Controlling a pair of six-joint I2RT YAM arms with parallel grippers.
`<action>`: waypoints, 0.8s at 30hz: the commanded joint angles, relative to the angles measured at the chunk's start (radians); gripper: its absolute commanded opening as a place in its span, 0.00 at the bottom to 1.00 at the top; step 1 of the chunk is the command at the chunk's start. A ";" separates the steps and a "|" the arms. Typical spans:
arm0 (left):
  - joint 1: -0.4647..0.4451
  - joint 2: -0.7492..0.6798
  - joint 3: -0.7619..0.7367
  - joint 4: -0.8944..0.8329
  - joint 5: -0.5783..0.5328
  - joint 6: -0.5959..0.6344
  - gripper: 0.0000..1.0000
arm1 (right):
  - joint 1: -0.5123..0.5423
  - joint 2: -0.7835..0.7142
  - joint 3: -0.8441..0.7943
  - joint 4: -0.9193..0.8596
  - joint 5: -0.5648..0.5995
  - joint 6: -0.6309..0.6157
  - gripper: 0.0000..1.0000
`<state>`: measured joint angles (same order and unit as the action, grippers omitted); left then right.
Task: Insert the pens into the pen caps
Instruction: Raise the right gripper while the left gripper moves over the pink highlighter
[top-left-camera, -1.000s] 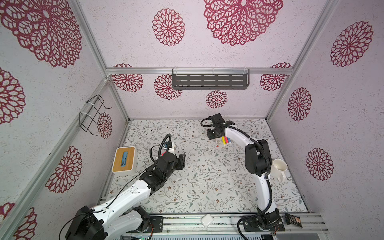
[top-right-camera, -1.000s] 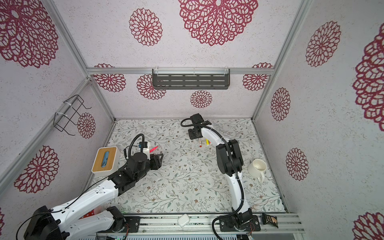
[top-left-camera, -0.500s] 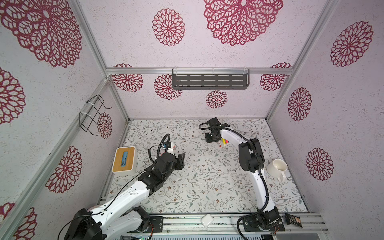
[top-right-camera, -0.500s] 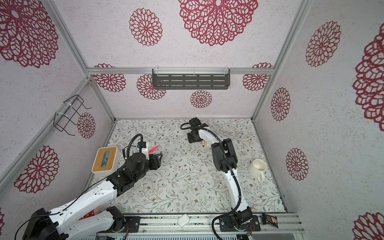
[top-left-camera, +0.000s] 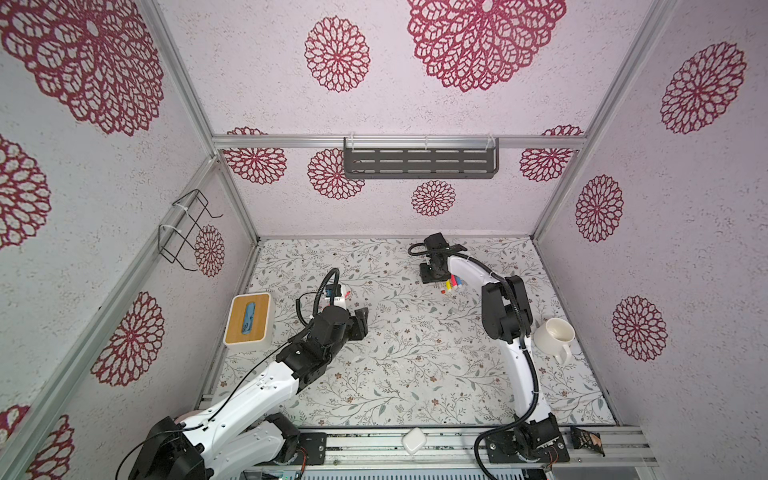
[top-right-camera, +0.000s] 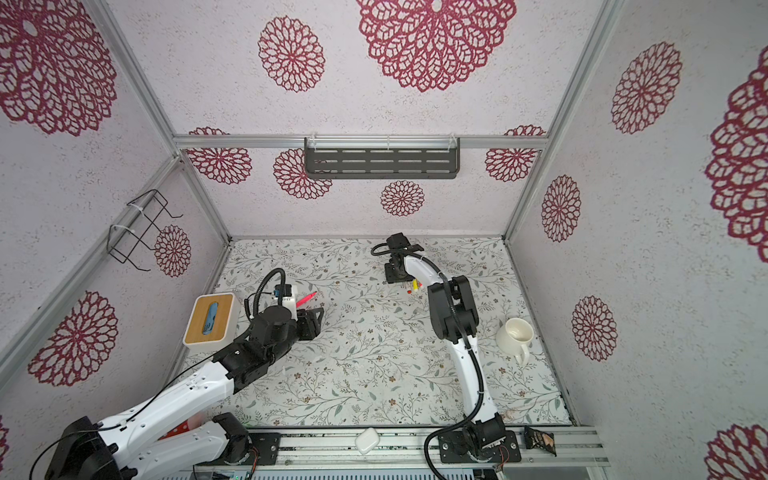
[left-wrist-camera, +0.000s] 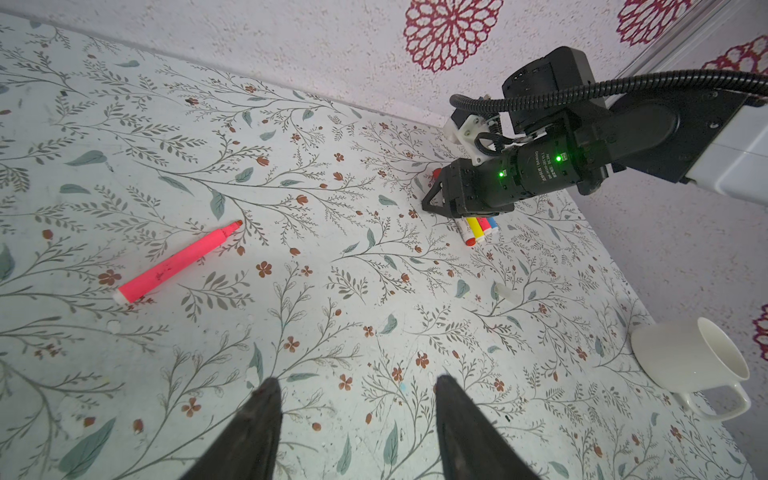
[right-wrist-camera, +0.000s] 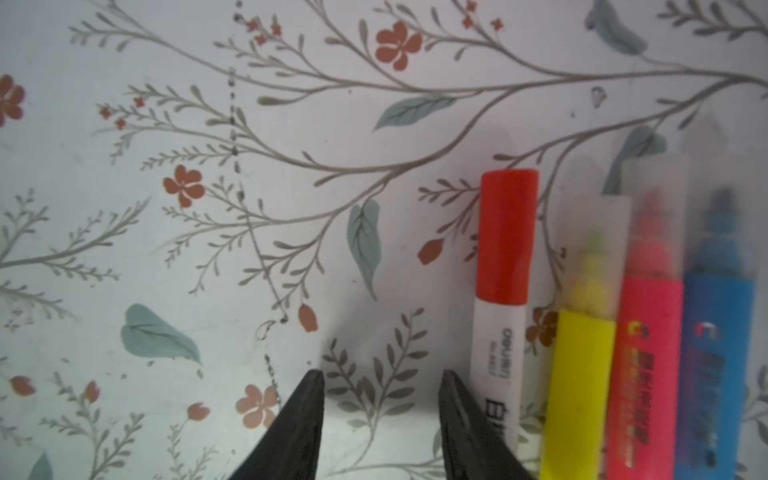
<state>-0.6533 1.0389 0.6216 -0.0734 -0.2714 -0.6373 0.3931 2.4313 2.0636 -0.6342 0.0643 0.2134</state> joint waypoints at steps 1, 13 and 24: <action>0.010 -0.013 -0.006 0.005 0.000 -0.006 0.61 | -0.013 0.015 0.017 -0.044 0.045 0.029 0.48; 0.030 0.038 0.009 0.020 0.025 -0.010 0.61 | -0.008 -0.127 -0.121 0.068 0.021 0.041 0.50; 0.228 0.276 0.128 -0.118 0.130 -0.041 0.60 | 0.045 -0.501 -0.460 0.329 -0.192 -0.031 0.56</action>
<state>-0.4923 1.2530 0.6975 -0.1287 -0.1898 -0.6544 0.4217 2.0457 1.6421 -0.4088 -0.0269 0.2165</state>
